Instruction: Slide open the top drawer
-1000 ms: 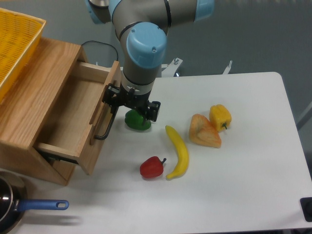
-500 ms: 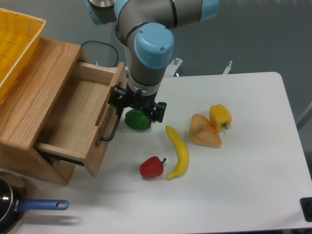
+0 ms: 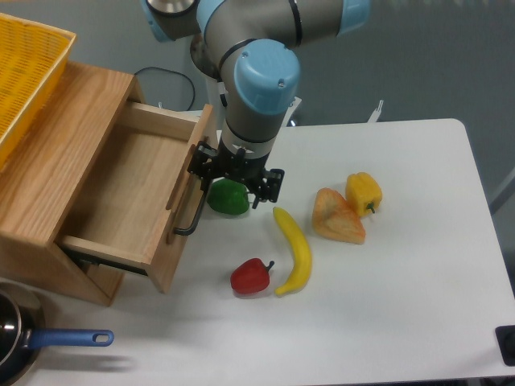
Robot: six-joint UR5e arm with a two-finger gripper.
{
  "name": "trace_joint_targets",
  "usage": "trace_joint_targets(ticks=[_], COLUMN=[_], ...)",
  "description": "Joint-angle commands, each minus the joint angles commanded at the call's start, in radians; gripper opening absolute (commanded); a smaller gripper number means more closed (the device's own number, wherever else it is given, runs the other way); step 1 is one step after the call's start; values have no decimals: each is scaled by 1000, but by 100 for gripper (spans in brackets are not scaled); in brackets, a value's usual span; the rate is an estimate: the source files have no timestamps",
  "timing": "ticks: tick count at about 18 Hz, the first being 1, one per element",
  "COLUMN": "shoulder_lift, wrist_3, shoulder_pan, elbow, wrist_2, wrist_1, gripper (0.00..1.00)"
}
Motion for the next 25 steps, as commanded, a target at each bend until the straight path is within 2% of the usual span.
trace_joint_targets(ticks=[25], shoulder_lift=[20], wrist_3=[0], shoulder_pan=[0], elbow=[8], wrist_2=[-18], wrist_1=[-9], gripper=[100])
